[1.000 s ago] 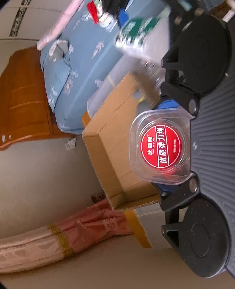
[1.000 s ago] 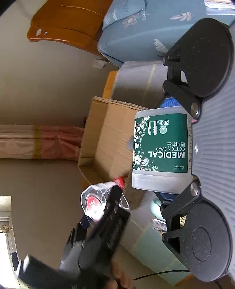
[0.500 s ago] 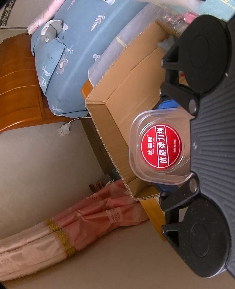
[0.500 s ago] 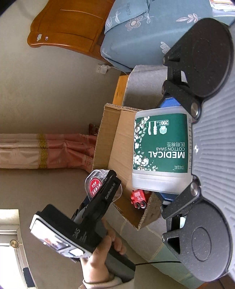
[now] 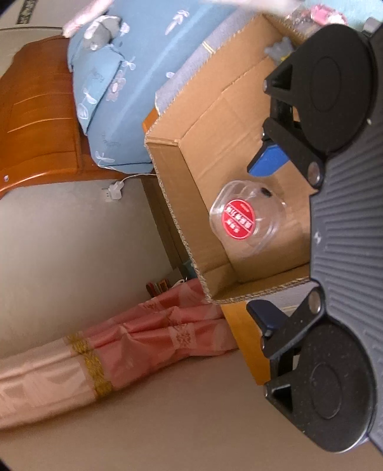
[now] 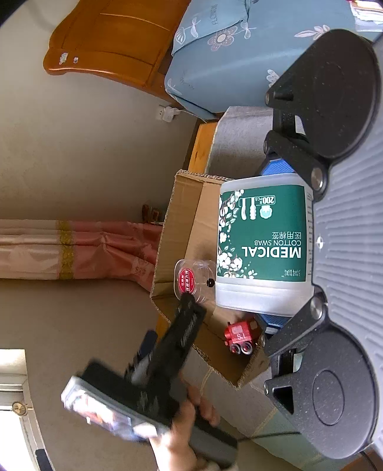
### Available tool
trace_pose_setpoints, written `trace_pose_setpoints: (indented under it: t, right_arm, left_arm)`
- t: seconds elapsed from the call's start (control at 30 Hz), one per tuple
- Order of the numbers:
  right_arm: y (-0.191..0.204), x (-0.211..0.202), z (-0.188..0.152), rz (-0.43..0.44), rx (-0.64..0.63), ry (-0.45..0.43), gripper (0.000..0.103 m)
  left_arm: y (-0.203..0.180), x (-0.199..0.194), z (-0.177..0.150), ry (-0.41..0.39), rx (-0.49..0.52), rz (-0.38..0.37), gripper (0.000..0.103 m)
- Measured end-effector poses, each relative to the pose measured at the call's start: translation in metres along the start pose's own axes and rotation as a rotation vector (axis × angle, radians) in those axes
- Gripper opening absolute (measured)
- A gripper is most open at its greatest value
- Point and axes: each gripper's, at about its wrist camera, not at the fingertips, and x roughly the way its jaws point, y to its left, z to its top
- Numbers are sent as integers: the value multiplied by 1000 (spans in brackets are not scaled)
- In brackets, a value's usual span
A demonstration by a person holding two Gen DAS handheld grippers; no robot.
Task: Organize rigid objects
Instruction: 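Carry both items into the cardboard box and open both tools, then move both tools back toward the remaining items on the bed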
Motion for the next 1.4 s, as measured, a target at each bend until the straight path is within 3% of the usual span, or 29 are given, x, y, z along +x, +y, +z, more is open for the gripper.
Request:
trace_pose_setpoints:
  t: [0.43,0.63,0.87,0.97,1.4]
  right_arm:
    - [-22,66,39,-47,106,86,86]
    - [-27,92,53,-63,136,117,86]
    - [-27,114,67,-66,150,131,89]
    - [-26,111,69,-76,148,106,103]
    - [-15,51,42,-62,91,32,103]
  left_arm:
    - [12,-49,-32,-27,-114,38,96]
    - [21,-63,-50,-18,-208,67,96]
    - [23,-72,-63,-19,-252,119,96]
    - [22,-74,-67,-16,-243,124,96]
    - [-2,-93,-82,-24,-198,116,96]
